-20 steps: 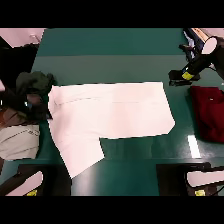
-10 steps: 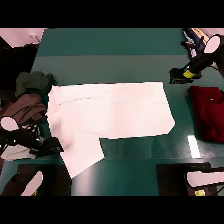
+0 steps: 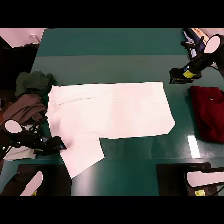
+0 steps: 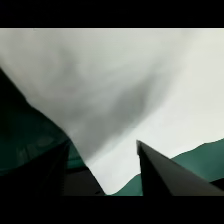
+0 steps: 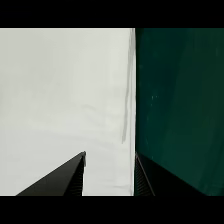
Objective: Fold the shirts.
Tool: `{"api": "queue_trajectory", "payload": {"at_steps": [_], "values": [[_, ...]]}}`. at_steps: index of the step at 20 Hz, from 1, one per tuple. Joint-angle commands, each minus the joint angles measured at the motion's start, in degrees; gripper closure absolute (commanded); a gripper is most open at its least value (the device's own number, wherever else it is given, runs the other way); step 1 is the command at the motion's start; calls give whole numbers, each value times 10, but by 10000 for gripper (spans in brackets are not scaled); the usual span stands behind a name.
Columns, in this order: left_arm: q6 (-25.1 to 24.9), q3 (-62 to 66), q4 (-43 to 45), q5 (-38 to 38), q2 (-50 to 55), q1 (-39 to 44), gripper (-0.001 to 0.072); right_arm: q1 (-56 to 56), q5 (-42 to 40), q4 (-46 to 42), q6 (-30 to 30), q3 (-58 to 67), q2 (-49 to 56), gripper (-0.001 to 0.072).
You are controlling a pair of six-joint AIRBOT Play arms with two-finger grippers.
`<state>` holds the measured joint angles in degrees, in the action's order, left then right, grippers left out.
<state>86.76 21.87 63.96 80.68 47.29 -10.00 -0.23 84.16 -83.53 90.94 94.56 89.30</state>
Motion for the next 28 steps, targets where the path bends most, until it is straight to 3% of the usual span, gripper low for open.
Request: {"api": "queue_trajectory", "payload": {"at_steps": [1, 4, 5, 6, 7, 8, 10, 14, 18, 19, 20, 21, 25, 28], "values": [[3, -6, -6, -10, 25, 30, 207, 0, -1, 0, 0, 0, 0, 344], [12, -7, -6, -35, 52, 115, 209, 0, 0, -1, -2, 0, 0, 344], [25, -4, -6, -40, 54, 131, 296, 0, 2, -1, -8, 0, 0, 345], [28, 0, -6, -41, 54, 138, 542, 0, 4, -1, -12, 0, 0, 346], [28, 5, -6, -41, 54, 138, 659, 0, 5, -1, -13, 0, 0, 346], [28, 12, -5, -37, 54, 138, 683, -4, 9, 0, -13, 0, -1, 348], [28, 28, -5, -33, 54, 138, 683, -9, 30, -1, -15, 0, -1, 412], [20, 76, -2, -17, 51, 138, 684, -36, 113, 0, -25, -3, -3, 412], [13, 113, -2, -21, 51, 138, 684, -67, 70, 0, -25, -153, -83, 404], [13, 117, -2, -23, 51, 138, 684, -78, 58, 2, -25, -205, -105, 354], [13, 117, -3, -26, 51, 138, 684, -90, 50, 17, -26, -262, -128, 232], [13, 117, -3, -27, 51, 138, 684, -103, 40, 42, -30, -313, -145, 208], [12, 117, -3, -30, 51, 138, 684, -145, -22, 124, -40, -481, -192, 212], [12, 117, -4, -29, 51, 138, 684, -146, -70, 162, -41, -536, -205, 212]]}}
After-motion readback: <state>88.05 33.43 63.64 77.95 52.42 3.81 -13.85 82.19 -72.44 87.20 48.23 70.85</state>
